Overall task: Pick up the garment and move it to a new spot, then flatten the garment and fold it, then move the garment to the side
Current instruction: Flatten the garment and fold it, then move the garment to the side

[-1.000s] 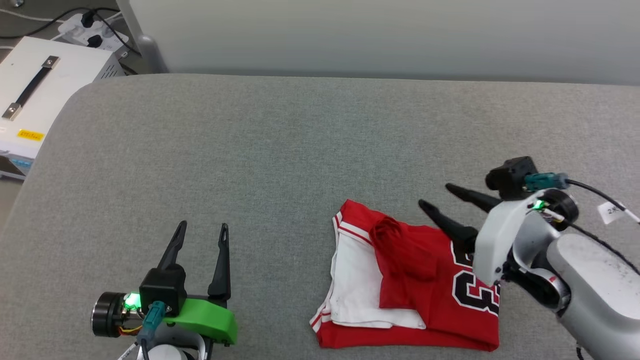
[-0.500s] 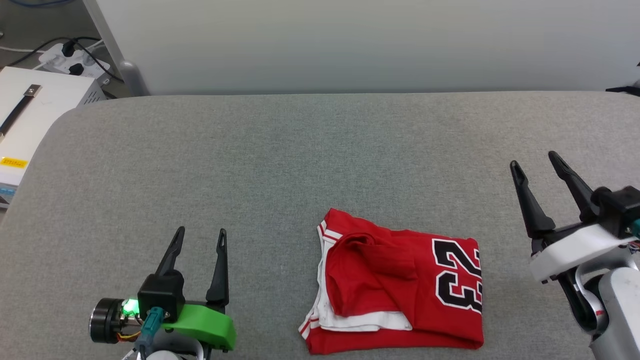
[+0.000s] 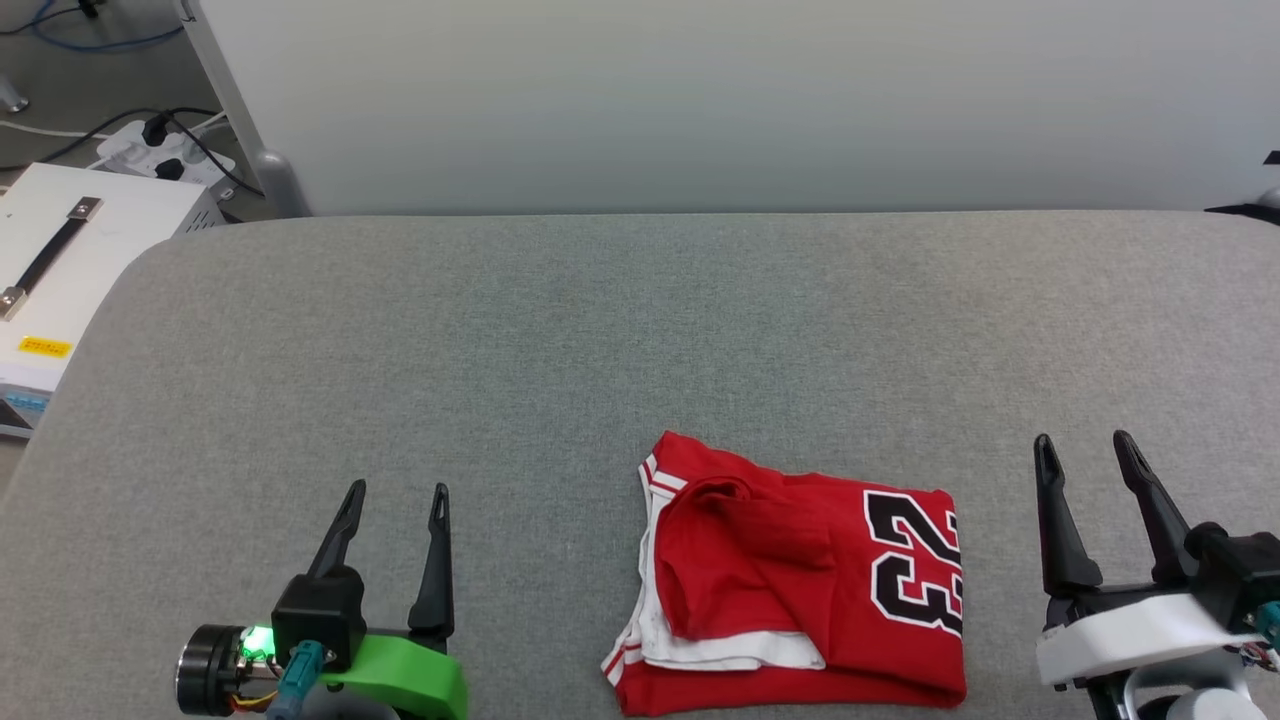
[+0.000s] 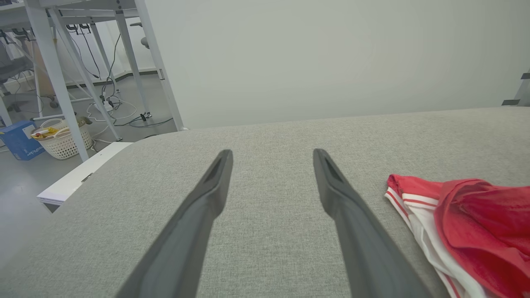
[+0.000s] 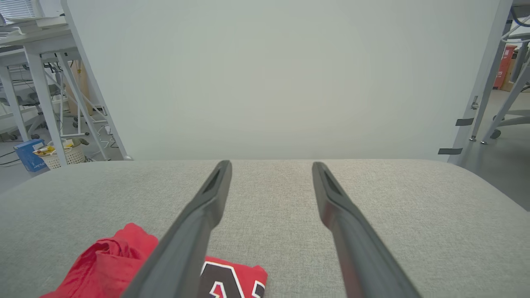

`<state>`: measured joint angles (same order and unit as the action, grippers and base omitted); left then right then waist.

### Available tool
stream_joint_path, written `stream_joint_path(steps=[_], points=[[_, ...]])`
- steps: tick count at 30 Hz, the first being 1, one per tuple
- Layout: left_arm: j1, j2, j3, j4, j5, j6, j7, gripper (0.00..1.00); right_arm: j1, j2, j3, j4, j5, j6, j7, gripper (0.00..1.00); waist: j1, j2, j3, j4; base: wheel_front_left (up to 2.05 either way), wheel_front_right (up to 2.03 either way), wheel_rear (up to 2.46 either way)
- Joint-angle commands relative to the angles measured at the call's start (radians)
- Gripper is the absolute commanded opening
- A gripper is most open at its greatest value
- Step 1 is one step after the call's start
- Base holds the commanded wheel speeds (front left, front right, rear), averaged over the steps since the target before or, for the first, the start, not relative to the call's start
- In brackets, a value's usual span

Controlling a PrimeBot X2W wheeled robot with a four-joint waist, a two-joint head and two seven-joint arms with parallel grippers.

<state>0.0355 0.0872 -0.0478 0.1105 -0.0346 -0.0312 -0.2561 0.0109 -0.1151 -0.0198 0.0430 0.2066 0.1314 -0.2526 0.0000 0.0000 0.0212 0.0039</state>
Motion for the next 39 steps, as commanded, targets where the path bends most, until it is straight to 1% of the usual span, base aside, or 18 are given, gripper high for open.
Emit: stream_joint_path(steps=[1, 6, 13, 24, 27, 30, 32, 34, 36, 39], points=[[0.018, -0.006, 0.003, -0.007, -0.001, 0.001, -0.006, 1.0, 0.025, 0.007, -0.006, -0.018, -0.008, -0.001, -0.009, 1.0, 0.0, 0.0, -0.005, 0.004, 0.0, 0.0, 0.0], [0.032, -0.008, -0.002, -0.013, -0.002, -0.001, -0.006, 1.0, 0.087, 0.032, -0.016, -0.057, -0.018, -0.001, -0.009, 1.0, 0.0, 0.0, -0.018, 0.012, 0.0, 0.0, 0.0], [0.044, -0.011, -0.004, -0.014, -0.003, -0.002, -0.006, 1.0, 0.157, 0.049, 0.018, -0.096, -0.052, -0.001, -0.009, 1.0, 0.0, 0.0, -0.023, 0.015, 0.0, 0.0, 0.0], [0.044, -0.011, -0.002, -0.006, 0.0, -0.005, -0.006, 1.0, 0.173, 0.056, 0.022, -0.095, -0.085, -0.001, -0.009, 1.0, 0.0, 0.0, -0.021, 0.018, 0.0, 0.0, 0.0], [0.043, -0.011, -0.002, -0.004, 0.001, -0.006, -0.006, 1.0, 0.154, 0.044, 0.021, -0.093, -0.1, -0.001, -0.009, 1.0, 0.0, 0.0, -0.017, 0.017, 0.0, 0.0, 0.0], [0.041, -0.012, -0.001, -0.004, 0.001, -0.006, -0.006, 1.0, 0.126, 0.018, 0.015, -0.101, -0.102, -0.001, -0.009, 1.0, 0.0, 0.0, -0.013, 0.017, 0.0, 0.0, 0.0], [0.039, -0.012, -0.001, -0.004, 0.0, -0.006, -0.006, 1.0, 0.097, -0.008, 0.004, -0.099, -0.08, -0.001, -0.009, 1.0, 0.0, 0.0, -0.01, 0.017, 0.0, 0.0, 0.0], [0.034, -0.012, -0.001, -0.003, 0.001, -0.007, -0.006, 1.0, 0.062, -0.05, -0.008, -0.099, -0.057, -0.001, 0.007, 1.0, 0.0, 0.0, -0.005, 0.018, 0.0, 0.0, 0.0], [0.027, -0.012, -0.003, -0.003, 0.002, -0.01, -0.006, 1.0, 0.027, -0.089, -0.019, -0.106, -0.009, -0.001, 0.053, 1.0, 0.0, 0.0, 0.002, 0.021, 0.0, 0.0, 0.0], [0.017, -0.01, -0.005, -0.002, 0.003, -0.013, -0.006, 1.0, -0.026, -0.183, -0.011, -0.116, 0.074, -0.001, 0.163, 1.0, 0.0, 0.0, 0.013, 0.025, 0.0, 0.0, 0.0]])
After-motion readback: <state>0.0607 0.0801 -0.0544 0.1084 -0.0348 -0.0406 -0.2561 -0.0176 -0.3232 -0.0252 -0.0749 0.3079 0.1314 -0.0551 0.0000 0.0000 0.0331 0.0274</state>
